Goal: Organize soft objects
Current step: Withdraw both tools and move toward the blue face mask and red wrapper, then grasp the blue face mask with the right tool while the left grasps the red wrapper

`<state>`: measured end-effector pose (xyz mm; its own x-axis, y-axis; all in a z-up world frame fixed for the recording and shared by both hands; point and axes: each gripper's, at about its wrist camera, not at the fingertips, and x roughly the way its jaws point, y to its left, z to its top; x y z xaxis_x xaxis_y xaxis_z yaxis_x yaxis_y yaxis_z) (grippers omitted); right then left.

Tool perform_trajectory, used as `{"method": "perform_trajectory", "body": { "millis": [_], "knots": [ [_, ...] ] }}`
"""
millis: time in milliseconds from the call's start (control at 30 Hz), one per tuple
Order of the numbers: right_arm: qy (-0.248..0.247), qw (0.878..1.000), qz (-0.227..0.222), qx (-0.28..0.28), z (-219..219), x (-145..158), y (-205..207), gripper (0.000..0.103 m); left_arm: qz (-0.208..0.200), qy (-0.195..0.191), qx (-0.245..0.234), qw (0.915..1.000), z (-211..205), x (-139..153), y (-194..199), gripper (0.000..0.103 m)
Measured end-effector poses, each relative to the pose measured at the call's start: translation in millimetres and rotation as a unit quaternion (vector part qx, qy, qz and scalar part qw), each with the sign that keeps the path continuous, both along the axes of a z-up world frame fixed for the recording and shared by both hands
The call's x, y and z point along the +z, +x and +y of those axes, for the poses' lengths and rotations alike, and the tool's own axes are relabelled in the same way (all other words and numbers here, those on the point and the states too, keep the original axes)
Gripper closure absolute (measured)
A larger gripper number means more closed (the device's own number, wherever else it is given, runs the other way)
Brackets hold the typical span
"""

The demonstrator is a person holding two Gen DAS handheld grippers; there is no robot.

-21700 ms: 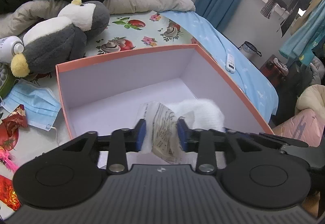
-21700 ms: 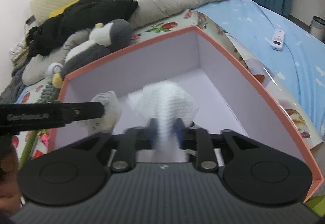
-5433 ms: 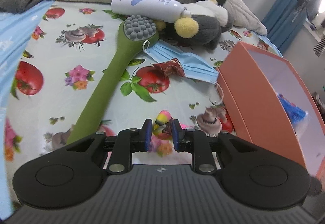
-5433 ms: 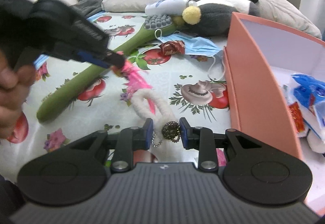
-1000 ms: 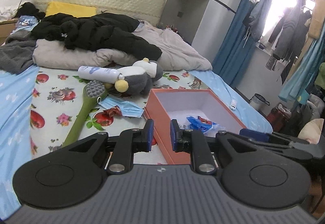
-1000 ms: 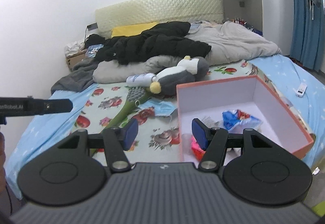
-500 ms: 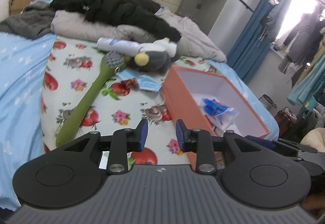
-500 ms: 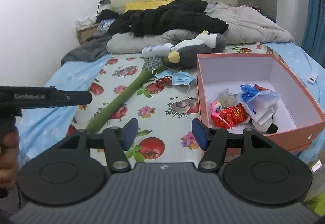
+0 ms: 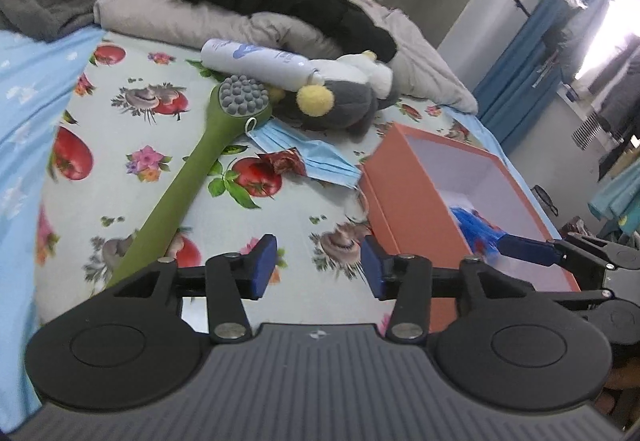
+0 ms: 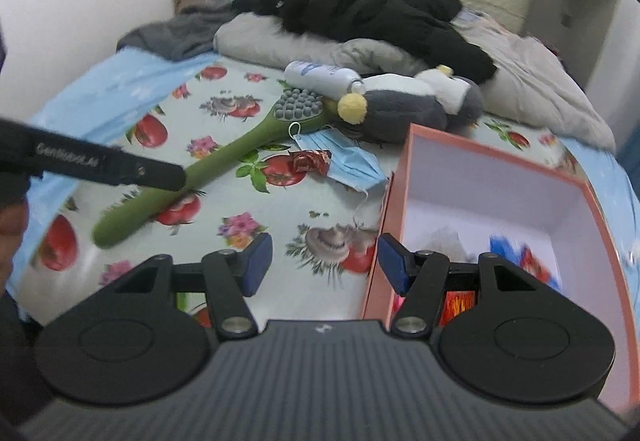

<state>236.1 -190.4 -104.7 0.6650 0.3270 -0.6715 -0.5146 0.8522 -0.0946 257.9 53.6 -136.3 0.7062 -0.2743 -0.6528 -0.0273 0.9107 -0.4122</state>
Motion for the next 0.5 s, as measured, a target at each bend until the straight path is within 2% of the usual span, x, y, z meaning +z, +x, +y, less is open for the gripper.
{"method": "perform_trajectory", "body": {
  "millis": [200,333,500],
  "knots": [
    [-0.065,0.996,0.002,0.061,27.0,-18.2,57.8,0.043,0.034,-0.047,0.012,0.9983,10.4,-36.5,69.7,0.05],
    [-0.099,0.99,0.018,0.094,43.6,-31.0,96.8,0.043,0.048,-0.058,0.016,0.997,12.4,-56.2,109.7,0.047],
    [-0.161,0.977,0.022,0.14,66.2,-52.1,136.4,0.045,0.064,-0.062,0.027,0.9957,14.4,-83.2,152.2,0.042]
  ]
}}
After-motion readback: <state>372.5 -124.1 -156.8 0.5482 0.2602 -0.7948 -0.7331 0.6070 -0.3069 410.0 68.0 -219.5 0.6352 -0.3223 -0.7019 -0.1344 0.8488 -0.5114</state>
